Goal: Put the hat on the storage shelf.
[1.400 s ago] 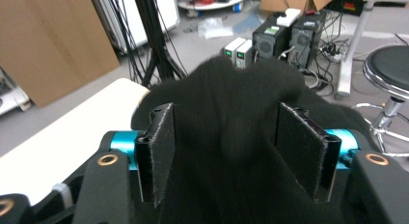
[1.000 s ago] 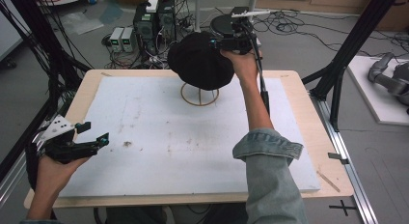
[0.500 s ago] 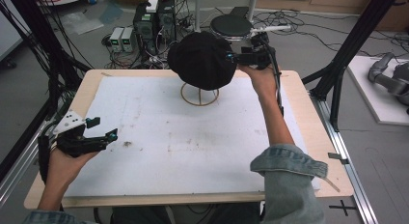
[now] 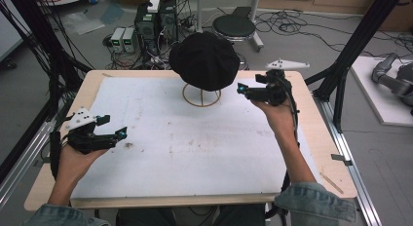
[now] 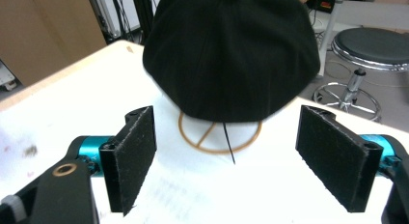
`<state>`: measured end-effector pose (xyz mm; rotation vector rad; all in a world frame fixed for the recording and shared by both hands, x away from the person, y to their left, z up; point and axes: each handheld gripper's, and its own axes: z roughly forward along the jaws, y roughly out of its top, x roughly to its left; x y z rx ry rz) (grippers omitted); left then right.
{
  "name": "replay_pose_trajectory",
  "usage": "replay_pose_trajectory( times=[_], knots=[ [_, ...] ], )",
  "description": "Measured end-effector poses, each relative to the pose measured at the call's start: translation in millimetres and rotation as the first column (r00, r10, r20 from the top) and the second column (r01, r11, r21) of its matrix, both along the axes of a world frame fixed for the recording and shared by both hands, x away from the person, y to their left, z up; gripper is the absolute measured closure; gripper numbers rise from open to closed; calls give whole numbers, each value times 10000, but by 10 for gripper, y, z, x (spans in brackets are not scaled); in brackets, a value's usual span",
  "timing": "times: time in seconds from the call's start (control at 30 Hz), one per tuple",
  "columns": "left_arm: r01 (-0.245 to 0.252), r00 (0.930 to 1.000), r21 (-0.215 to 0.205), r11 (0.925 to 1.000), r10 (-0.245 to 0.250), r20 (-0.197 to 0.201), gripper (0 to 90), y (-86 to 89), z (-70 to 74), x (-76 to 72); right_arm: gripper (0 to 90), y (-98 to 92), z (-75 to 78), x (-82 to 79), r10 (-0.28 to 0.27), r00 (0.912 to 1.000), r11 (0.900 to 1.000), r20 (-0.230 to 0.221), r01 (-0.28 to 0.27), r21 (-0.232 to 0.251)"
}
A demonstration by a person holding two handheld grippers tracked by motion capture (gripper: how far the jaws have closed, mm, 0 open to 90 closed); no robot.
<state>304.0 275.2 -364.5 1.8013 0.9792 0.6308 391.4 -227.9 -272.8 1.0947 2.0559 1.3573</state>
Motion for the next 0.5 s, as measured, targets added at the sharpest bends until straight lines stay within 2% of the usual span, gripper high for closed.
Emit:
replay_pose_trajectory(
  times=[0.03,0.13,0.33,0.5],
  knots=[
    [-7,10000,-6,10000,7,-6,228,-3,-3,3,211,0,0,0,0,10000,10000,0,0,0],
    [25,10000,38,10000,-25,-34,229,-10,-13,9,180,-53,-159,-190,-189,9997,9996,157,193,-222],
    [-2,10000,5,10000,3,-29,229,-9,-20,13,129,-108,-328,-348,-496,9983,9969,305,513,-596],
    [-72,10000,5,10000,72,-66,228,7,-42,20,124,-174,-497,-453,-661,9975,9952,251,678,-713]
  ],
)
